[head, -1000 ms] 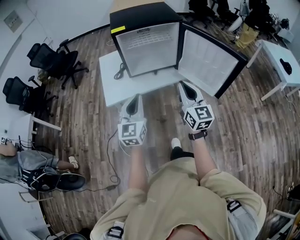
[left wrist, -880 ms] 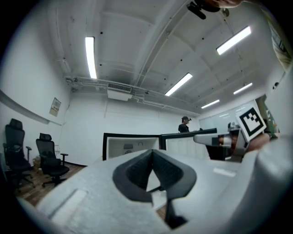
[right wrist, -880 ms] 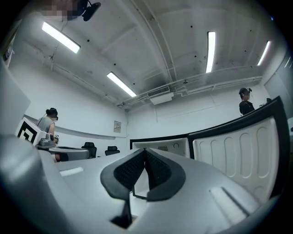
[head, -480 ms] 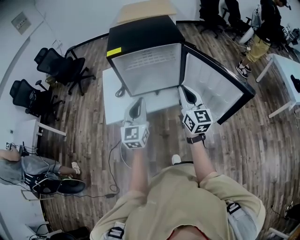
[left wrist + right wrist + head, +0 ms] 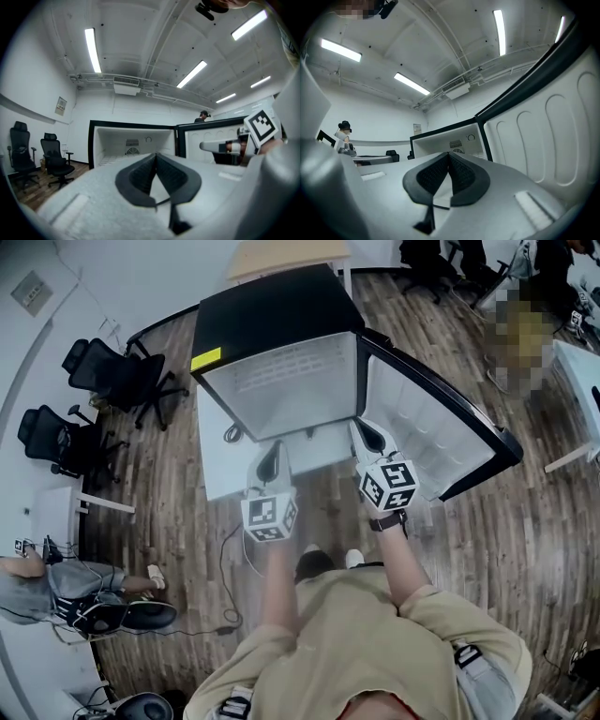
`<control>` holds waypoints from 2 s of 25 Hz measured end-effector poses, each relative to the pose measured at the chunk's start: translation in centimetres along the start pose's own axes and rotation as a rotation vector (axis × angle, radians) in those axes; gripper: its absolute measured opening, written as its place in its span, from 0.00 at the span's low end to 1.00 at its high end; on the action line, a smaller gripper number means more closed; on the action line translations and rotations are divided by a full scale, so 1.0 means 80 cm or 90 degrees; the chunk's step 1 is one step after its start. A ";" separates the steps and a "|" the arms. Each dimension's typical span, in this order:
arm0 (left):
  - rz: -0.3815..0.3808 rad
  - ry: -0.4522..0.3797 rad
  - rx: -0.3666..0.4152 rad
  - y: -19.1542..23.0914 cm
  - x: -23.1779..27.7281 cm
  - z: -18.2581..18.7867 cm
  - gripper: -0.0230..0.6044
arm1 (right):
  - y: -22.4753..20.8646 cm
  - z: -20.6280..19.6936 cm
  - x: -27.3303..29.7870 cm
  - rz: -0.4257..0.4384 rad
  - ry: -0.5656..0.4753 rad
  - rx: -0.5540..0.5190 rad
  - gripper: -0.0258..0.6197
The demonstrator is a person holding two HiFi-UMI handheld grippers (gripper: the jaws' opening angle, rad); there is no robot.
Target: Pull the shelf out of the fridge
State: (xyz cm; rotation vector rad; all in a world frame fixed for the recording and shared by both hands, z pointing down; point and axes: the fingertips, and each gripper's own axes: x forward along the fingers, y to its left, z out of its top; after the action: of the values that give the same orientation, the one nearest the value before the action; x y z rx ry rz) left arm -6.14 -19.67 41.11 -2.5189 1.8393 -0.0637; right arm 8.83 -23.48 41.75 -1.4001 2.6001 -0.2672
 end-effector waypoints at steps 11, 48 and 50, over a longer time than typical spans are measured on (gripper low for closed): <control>-0.039 -0.008 -0.013 0.063 0.106 -0.023 0.04 | -0.031 -0.056 0.124 0.002 0.023 0.125 0.05; -0.035 0.026 -0.025 0.180 0.199 -0.066 0.04 | -0.119 -0.119 0.394 -0.013 -0.191 0.780 0.70; -0.040 0.031 -0.022 0.180 0.198 -0.072 0.04 | -0.121 -0.117 0.404 -0.004 -0.195 0.776 0.65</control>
State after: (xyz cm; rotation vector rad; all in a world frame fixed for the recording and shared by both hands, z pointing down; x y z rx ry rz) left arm -15.31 -39.12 46.53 -2.6214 1.7933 -0.0945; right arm -3.11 -55.06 50.87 -0.8499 1.5765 -1.2370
